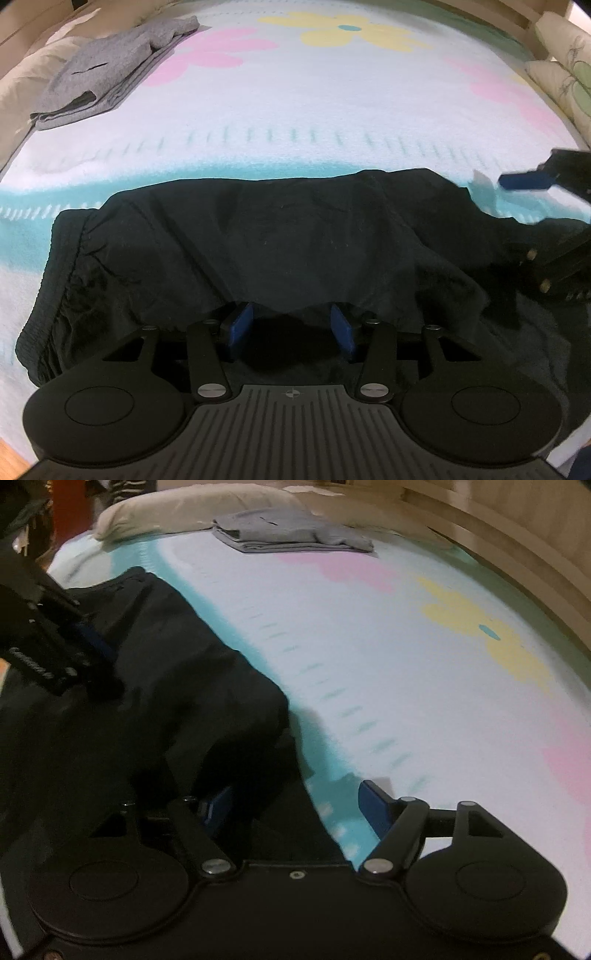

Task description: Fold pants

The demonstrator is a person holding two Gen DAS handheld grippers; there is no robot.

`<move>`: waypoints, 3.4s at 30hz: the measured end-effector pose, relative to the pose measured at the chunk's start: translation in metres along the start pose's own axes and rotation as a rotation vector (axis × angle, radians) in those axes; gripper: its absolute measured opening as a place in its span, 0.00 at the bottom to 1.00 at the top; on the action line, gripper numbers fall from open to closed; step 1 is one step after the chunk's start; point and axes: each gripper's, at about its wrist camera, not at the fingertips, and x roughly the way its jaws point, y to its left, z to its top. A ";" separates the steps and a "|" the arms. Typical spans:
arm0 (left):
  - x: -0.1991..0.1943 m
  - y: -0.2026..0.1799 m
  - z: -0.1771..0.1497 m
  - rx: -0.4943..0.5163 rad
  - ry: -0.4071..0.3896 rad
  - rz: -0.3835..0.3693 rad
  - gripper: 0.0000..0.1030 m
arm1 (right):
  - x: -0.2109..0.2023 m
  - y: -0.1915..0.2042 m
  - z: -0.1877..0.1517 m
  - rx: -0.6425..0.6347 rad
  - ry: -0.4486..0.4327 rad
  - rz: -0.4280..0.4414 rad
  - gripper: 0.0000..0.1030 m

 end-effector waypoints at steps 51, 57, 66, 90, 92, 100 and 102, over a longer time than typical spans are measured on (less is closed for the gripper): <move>-0.005 0.000 -0.005 0.009 -0.026 -0.001 0.46 | 0.036 -0.058 0.025 0.684 -0.158 0.355 0.09; -0.006 -0.004 -0.008 0.010 -0.029 0.016 0.46 | 0.033 -0.057 0.033 0.626 -0.158 0.135 0.07; -0.020 0.019 -0.009 -0.068 -0.084 0.066 0.44 | -0.003 -0.077 0.019 0.691 -0.206 -0.034 0.14; -0.054 0.019 -0.014 -0.101 -0.195 0.151 0.38 | -0.034 -0.005 0.016 0.414 -0.031 -0.121 0.23; -0.049 0.004 -0.015 -0.061 -0.177 0.126 0.38 | -0.045 0.008 0.010 0.404 -0.036 -0.051 0.38; -0.025 0.004 -0.027 -0.105 -0.042 0.183 0.38 | -0.027 0.036 -0.025 0.355 0.113 -0.120 0.50; -0.033 0.004 -0.026 -0.159 -0.053 0.186 0.38 | -0.037 0.019 -0.034 0.427 0.152 -0.189 0.50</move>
